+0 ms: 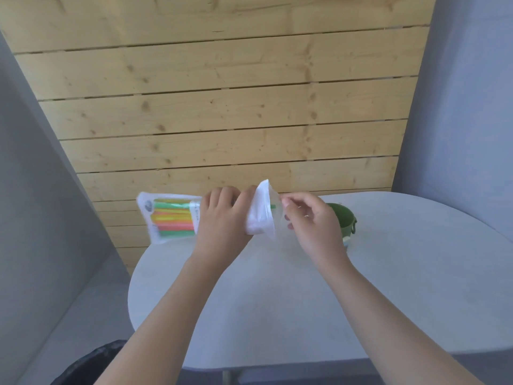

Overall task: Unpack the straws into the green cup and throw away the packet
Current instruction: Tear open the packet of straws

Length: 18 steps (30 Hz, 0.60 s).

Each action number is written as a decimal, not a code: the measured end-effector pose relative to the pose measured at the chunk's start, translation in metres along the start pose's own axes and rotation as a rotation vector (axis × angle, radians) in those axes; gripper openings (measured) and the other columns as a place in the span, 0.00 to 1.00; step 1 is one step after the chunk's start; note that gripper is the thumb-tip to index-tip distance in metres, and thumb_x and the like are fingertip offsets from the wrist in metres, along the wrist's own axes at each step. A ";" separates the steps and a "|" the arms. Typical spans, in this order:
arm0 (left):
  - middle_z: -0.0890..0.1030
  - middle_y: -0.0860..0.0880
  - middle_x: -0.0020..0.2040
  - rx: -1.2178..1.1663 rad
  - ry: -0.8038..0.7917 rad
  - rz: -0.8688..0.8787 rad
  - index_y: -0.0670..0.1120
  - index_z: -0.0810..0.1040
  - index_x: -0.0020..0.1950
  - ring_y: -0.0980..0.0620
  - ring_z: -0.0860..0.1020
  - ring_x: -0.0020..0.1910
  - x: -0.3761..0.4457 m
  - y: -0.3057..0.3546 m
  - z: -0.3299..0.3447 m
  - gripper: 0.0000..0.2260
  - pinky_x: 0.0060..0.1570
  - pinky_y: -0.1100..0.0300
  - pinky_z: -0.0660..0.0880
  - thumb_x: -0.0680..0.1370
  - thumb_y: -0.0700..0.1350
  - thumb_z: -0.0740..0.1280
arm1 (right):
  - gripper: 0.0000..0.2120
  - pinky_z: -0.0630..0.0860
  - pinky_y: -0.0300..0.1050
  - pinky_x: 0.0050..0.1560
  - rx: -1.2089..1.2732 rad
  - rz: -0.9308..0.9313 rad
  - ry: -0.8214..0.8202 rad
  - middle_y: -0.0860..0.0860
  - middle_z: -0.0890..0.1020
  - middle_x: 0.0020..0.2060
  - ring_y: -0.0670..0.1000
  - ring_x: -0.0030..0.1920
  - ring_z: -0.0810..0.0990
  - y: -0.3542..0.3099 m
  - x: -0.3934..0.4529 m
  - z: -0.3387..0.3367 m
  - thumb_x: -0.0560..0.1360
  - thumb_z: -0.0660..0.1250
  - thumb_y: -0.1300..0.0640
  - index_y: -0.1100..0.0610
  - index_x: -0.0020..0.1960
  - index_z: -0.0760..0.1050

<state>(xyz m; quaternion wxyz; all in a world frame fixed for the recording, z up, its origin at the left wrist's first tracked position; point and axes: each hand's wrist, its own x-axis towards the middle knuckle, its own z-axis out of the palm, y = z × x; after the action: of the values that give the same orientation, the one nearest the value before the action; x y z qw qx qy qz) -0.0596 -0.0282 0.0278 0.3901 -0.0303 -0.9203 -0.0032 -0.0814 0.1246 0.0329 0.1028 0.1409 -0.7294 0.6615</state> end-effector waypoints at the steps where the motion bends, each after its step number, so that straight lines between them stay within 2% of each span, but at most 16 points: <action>1: 0.77 0.43 0.38 0.042 -0.013 0.018 0.41 0.82 0.54 0.41 0.76 0.36 0.002 -0.001 -0.001 0.26 0.42 0.52 0.72 0.56 0.33 0.73 | 0.06 0.76 0.41 0.43 0.016 0.067 -0.007 0.41 0.80 0.41 0.49 0.47 0.80 0.001 0.000 0.002 0.76 0.64 0.52 0.43 0.43 0.77; 3: 0.76 0.43 0.38 0.120 -0.044 0.068 0.43 0.83 0.54 0.42 0.76 0.36 0.006 0.001 -0.004 0.27 0.41 0.52 0.72 0.55 0.31 0.71 | 0.07 0.73 0.38 0.46 0.080 0.198 -0.028 0.42 0.78 0.45 0.48 0.51 0.79 0.007 0.000 0.004 0.78 0.61 0.51 0.45 0.48 0.77; 6: 0.77 0.45 0.37 0.249 -0.128 0.161 0.45 0.83 0.53 0.43 0.76 0.36 0.014 0.005 -0.009 0.28 0.39 0.54 0.72 0.54 0.32 0.70 | 0.12 0.76 0.46 0.54 0.469 0.489 -0.095 0.48 0.80 0.54 0.52 0.56 0.79 0.014 0.001 0.010 0.80 0.56 0.50 0.52 0.59 0.74; 9: 0.78 0.49 0.42 0.451 -0.244 0.261 0.51 0.79 0.57 0.46 0.76 0.39 0.020 0.012 -0.017 0.28 0.42 0.57 0.73 0.57 0.37 0.71 | 0.14 0.76 0.48 0.50 0.854 0.739 -0.146 0.53 0.81 0.53 0.55 0.51 0.80 0.018 0.002 0.014 0.81 0.54 0.47 0.53 0.60 0.70; 12: 0.73 0.48 0.53 0.504 -0.330 0.355 0.50 0.64 0.69 0.45 0.72 0.50 0.028 0.022 -0.026 0.33 0.51 0.56 0.67 0.63 0.36 0.61 | 0.17 0.74 0.46 0.51 0.988 0.811 -0.191 0.53 0.80 0.52 0.53 0.49 0.80 0.022 0.006 0.013 0.82 0.50 0.47 0.55 0.60 0.73; 14: 0.68 0.45 0.58 0.525 -0.383 0.408 0.47 0.57 0.71 0.44 0.68 0.56 0.031 0.026 -0.026 0.33 0.54 0.54 0.63 0.67 0.34 0.60 | 0.17 0.74 0.46 0.50 1.045 0.815 -0.218 0.53 0.82 0.50 0.52 0.47 0.82 0.023 0.009 0.014 0.82 0.50 0.51 0.56 0.57 0.76; 16: 0.68 0.45 0.59 0.564 -0.420 0.430 0.47 0.56 0.71 0.44 0.67 0.57 0.037 0.024 -0.030 0.30 0.56 0.55 0.61 0.72 0.36 0.63 | 0.17 0.75 0.47 0.48 1.045 0.828 -0.181 0.54 0.80 0.51 0.54 0.49 0.80 0.024 0.009 0.014 0.82 0.51 0.50 0.56 0.57 0.75; 18: 0.68 0.46 0.60 0.552 -0.486 0.379 0.48 0.58 0.72 0.44 0.67 0.59 0.041 0.019 -0.033 0.27 0.57 0.56 0.62 0.75 0.38 0.62 | 0.18 0.76 0.49 0.46 0.978 0.833 -0.152 0.55 0.78 0.53 0.55 0.51 0.79 0.025 0.009 0.013 0.81 0.53 0.46 0.55 0.58 0.75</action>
<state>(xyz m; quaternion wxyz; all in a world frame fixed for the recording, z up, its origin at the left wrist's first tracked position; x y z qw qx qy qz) -0.0629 -0.0085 0.0797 0.1487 -0.0931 -0.9300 0.3228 -0.0985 0.1128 0.0110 -0.2905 -0.0771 -0.3425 0.8901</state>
